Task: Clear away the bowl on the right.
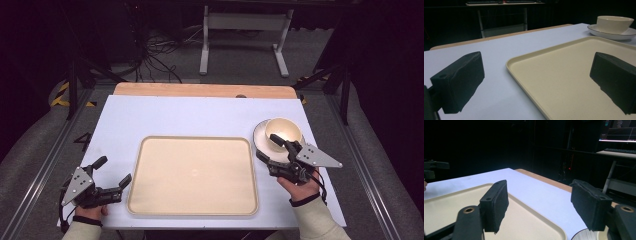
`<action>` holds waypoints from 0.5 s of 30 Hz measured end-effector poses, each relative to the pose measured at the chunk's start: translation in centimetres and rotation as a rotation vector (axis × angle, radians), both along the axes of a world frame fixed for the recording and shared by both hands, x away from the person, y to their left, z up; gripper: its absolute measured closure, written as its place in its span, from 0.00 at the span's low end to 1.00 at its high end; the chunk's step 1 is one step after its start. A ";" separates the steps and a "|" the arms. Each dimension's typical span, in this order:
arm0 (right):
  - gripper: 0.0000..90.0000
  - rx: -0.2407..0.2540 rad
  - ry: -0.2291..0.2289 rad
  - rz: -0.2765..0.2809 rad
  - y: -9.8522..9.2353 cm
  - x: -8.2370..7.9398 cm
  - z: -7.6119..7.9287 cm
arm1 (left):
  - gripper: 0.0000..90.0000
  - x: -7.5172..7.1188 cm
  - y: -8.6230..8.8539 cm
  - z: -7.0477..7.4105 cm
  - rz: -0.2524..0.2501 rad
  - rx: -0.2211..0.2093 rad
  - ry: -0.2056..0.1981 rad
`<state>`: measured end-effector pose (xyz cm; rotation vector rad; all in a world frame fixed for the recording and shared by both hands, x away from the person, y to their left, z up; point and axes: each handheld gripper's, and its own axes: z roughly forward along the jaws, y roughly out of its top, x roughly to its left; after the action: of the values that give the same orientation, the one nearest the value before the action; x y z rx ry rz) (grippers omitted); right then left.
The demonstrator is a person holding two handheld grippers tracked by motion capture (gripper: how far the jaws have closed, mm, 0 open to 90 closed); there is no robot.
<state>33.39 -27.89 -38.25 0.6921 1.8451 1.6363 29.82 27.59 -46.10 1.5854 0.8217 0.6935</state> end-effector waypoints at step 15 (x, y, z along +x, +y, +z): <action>0.40 -0.005 -0.014 -0.011 -1.6 1.5 1.0 | 0.00 0.0 0.0 0.0 0.001 -0.001 0.001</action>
<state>34.90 -29.45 -37.20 0.6862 1.8321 1.6251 29.82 27.59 -46.10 1.5847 0.8229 0.6930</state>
